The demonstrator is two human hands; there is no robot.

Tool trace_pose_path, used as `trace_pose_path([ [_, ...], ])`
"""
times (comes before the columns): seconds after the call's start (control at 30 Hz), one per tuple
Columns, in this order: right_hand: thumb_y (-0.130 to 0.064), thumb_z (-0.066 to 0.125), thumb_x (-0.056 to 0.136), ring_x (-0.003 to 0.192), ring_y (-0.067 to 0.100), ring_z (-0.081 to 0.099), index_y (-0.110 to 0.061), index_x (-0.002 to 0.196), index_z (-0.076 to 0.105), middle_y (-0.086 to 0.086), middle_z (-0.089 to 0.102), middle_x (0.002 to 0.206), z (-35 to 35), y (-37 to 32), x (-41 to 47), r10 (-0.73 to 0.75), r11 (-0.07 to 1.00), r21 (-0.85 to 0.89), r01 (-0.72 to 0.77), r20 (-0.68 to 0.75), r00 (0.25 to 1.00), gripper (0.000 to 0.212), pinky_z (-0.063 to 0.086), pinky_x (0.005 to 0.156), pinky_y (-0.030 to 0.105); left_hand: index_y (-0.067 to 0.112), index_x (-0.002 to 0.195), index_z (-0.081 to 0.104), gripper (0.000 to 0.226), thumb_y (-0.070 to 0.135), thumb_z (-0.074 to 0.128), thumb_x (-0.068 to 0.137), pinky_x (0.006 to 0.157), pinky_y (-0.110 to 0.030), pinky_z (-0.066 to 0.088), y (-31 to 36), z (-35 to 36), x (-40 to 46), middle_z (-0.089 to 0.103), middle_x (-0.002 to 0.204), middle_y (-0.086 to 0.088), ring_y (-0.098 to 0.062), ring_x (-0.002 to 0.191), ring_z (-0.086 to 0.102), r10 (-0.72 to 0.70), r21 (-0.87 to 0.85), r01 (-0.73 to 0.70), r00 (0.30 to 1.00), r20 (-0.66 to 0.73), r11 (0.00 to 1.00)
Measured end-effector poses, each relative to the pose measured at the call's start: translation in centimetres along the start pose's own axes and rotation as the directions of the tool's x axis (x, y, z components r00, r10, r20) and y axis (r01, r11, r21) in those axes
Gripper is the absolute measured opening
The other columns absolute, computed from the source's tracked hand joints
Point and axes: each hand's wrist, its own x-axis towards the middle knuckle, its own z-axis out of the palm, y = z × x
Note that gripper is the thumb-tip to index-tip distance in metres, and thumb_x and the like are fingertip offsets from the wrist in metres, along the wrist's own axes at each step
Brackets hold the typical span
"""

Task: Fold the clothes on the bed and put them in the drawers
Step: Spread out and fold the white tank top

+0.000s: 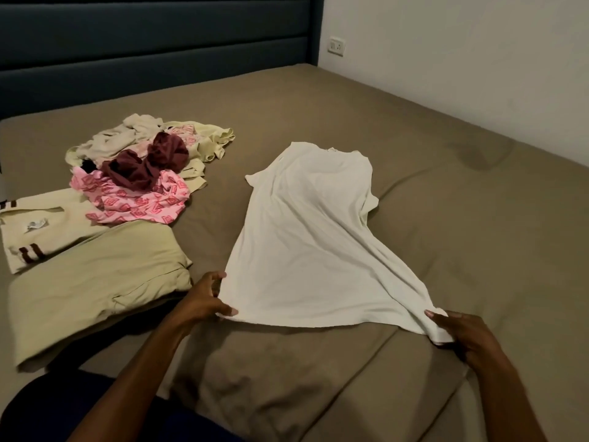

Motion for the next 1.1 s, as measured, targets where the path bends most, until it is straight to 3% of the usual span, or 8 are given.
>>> trace_pose_path([
  [0.13,0.005,0.084,0.072,0.061,0.024,0.068,0.001,0.101,0.077,0.015,0.076,0.079,-0.4,0.6,-0.6,-0.005,1.000,0.005,0.005,-0.051,0.999,0.030,0.059,0.051,0.030,0.016,0.144,0.040,0.111,0.011,0.101,0.050,0.093,-0.036,0.053,-0.3,0.4,-0.3,0.055,0.129,-0.008,-0.025,0.115,0.057,0.040,0.368,-0.035,0.999,-0.006,0.929],
  [0.33,-0.002,0.068,0.092,0.090,0.035,0.070,-0.003,0.123,0.067,0.018,0.073,0.112,-0.9,0.5,-0.7,-0.058,0.923,0.380,0.066,-0.032,0.998,0.030,0.061,0.075,0.059,0.013,0.112,0.059,0.069,0.008,0.097,0.056,0.069,-0.030,0.050,-0.2,-1.4,-0.2,0.065,0.112,-0.005,-0.019,0.089,0.061,-0.043,0.449,0.062,0.998,-0.052,0.891],
  [0.47,0.003,0.056,0.097,0.103,0.036,0.070,-0.007,0.129,0.065,0.015,0.075,0.115,-0.6,0.7,-0.2,-0.066,0.886,0.457,0.077,-0.039,0.997,0.036,0.052,0.086,0.069,0.015,0.079,0.060,0.049,0.034,0.100,0.057,0.051,-0.026,0.033,-0.8,-2.4,-1.5,0.055,0.070,-0.005,-0.014,0.057,0.044,-0.216,0.036,0.214,0.939,0.268,0.976],
  [0.57,0.018,0.049,0.079,0.083,0.028,0.075,-0.001,0.130,0.061,0.011,0.078,0.100,-0.2,2.0,0.7,0.023,0.911,0.413,-0.006,-0.036,0.999,0.056,0.065,0.070,0.039,0.017,0.069,0.057,0.058,0.071,0.076,0.074,0.048,-0.025,0.026,-0.7,-1.4,-2.3,0.047,0.061,-0.001,-0.011,0.052,0.037,-0.244,-0.276,0.331,0.921,0.305,0.902],
  [0.7,0.008,0.048,0.046,0.088,0.036,0.061,0.011,0.125,0.060,0.027,0.066,0.114,0.1,3.0,1.9,0.043,0.966,0.257,-0.008,-0.130,0.991,0.080,0.058,0.057,0.029,0.003,0.109,0.070,0.043,0.041,0.052,0.104,0.050,-0.028,0.043,-0.8,-0.9,-1.7,0.072,0.086,-0.011,-0.018,0.062,0.063,-0.174,-0.435,0.239,0.967,0.184,0.868],
  [0.8,-0.007,0.051,0.024,0.072,0.032,0.049,0.016,0.105,0.060,0.022,0.057,0.081,-0.6,4.2,3.8,0.031,0.990,0.138,0.003,-0.236,0.971,0.085,0.043,0.055,0.034,-0.007,0.109,0.068,0.028,0.019,0.060,0.101,0.050,-0.028,0.054,-0.6,-1.2,-2.0,0.073,0.094,-0.017,-0.021,0.064,0.069,-0.162,-0.483,0.187,0.982,0.094,0.856],
  [0.97,0.007,0.055,0.080,0.065,0.029,0.053,0.011,0.100,0.065,0.017,0.057,0.075,0.5,0.1,0.5,0.000,0.996,0.079,0.030,-0.359,0.934,0.023,0.046,0.062,0.036,-0.006,0.104,0.069,0.021,0.003,0.076,0.086,0.063,-0.028,0.060,-0.6,-2.5,-2.7,0.078,0.095,-0.013,-0.027,0.080,0.077,-0.080,-0.588,-0.005,0.990,-0.118,0.809],
  [1.1,0.009,0.048,0.087,0.060,0.024,0.046,0.006,0.096,0.061,0.011,0.049,0.074,0.5,-1.6,-0.6,0.007,0.984,0.164,0.071,-0.434,0.901,0.016,0.041,0.041,0.025,-0.003,0.111,0.070,0.024,-0.006,0.068,0.088,0.073,-0.028,0.062,-0.3,-2.4,-3.2,0.077,0.107,-0.011,-0.025,0.093,0.075,-0.038,-0.765,-0.101,0.986,-0.162,0.636],
])
